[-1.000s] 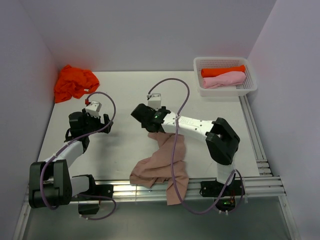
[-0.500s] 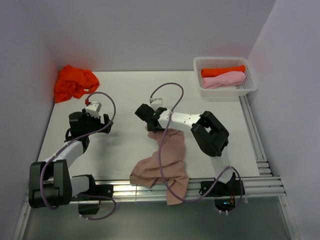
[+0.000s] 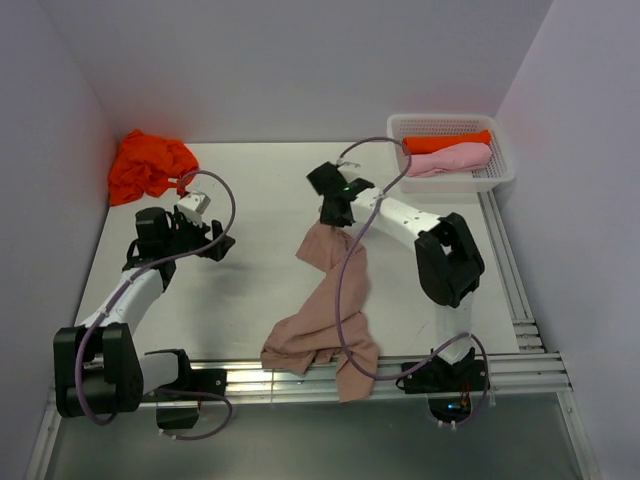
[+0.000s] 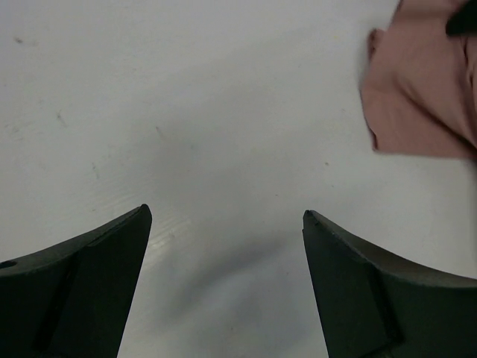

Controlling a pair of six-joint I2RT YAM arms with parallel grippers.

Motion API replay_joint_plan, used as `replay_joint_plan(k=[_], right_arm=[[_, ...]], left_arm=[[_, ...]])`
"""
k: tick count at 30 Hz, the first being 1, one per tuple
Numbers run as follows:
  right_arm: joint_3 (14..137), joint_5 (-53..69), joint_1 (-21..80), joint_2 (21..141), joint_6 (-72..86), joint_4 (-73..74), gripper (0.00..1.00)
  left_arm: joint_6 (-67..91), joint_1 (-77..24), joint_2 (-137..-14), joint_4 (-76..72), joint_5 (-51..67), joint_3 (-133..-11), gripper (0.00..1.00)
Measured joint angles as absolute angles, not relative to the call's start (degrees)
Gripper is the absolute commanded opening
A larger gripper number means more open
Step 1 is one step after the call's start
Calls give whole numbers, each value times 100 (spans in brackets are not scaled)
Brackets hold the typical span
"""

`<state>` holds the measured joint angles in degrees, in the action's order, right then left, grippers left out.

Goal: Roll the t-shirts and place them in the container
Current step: Flatten the tshirt

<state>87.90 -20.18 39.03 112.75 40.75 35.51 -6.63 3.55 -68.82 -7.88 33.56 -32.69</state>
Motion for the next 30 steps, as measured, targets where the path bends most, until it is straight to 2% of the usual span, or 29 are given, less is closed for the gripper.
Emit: replay_joint_plan(k=[6, 13, 22, 30], right_arm=[[8779, -1909, 3055, 10593, 4311, 3540, 0], [8676, -1798, 2674, 10141, 4536, 3505, 0], [8705, -1684, 2582, 10178, 4427, 3586, 0], [10851, -1455, 2991, 11671, 4254, 3981, 0]], left_arm=[[-1229, -32, -6871, 217, 3841, -3800, 90], [-2036, -854, -6965, 1380, 4025, -4036, 90], [-2086, -1476, -6958, 1584, 3806, -4014, 88], [-1269, -1413, -7175, 1068, 2871, -4296, 87]])
